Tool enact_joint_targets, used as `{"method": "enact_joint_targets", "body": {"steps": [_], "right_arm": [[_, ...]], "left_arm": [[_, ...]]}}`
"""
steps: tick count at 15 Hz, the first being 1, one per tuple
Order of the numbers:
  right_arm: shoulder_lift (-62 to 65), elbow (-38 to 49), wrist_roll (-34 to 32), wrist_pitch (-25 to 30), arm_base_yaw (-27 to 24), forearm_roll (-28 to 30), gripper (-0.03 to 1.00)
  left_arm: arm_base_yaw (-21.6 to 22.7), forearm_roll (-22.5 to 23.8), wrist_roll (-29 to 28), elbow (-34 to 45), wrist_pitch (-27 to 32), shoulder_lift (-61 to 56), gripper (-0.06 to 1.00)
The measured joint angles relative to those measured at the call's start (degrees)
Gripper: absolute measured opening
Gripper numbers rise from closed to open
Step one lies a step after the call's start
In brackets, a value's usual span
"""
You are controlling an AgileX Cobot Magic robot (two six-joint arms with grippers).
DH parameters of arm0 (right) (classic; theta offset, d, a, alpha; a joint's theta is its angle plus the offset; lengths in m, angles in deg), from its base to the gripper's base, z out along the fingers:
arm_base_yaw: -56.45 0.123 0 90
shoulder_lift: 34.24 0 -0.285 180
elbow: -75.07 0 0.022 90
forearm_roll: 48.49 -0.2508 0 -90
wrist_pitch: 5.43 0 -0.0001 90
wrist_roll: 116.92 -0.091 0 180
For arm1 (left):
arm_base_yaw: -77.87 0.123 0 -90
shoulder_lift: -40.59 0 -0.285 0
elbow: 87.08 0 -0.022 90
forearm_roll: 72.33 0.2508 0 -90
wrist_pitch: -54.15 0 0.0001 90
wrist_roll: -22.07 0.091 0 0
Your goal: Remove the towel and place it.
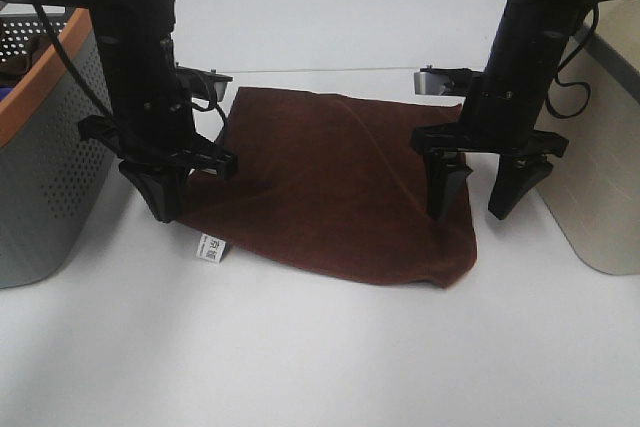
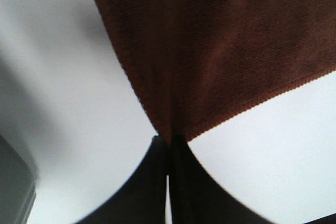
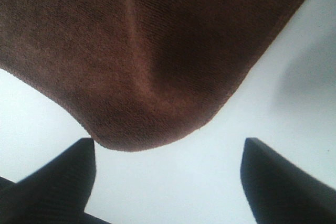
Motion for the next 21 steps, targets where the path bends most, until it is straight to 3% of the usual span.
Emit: {"method": "enact_joint_targets", "body": {"steps": [2, 3, 5, 6, 7, 11, 17, 21], "right_arm": [[0.0, 0.0, -0.11, 0.52, 0.0, -0.17, 0.73], [0.0, 0.0, -0.11, 0.57, 0.0, -0.17, 0.73], [0.0, 0.0, -0.17, 0.57, 0.0, -0.17, 0.73], [0.0, 0.0, -0.17, 0.63, 0.0, -0.17, 0.73], [0.0, 0.0, -0.17, 0.69, 0.0, -0.23, 0.73], [2.29, 0.23, -0.17, 0.69, 0.0, -0.34, 0.73], [18.16, 0.4, -0.4, 0.69, -0.06, -1.32, 0.73], [32.09, 0.57, -0.4, 0.92, -0.06, 0.52, 0.73]], "left_arm": [[0.0, -0.11, -0.06, 0.0, 0.0, -0.06, 0.09], [0.0, -0.11, -0.4, 0.0, 0.0, -0.06, 0.23], [0.0, -0.11, -0.4, 0.0, 0.0, -0.06, 0.63], [0.0, -0.11, -0.4, 0.0, 0.0, -0.11, 0.75], [0.0, -0.23, -0.4, 0.0, 0.0, -0.4, 0.8], [0.11, -0.69, -0.4, -1.09, 0.0, -6.99, 0.83], [0.23, -0.29, -1.6, -10.94, 0.17, -16.44, 0.83], [0.23, 6.93, -6.99, -10.77, 0.34, -30.14, 0.83]]}}
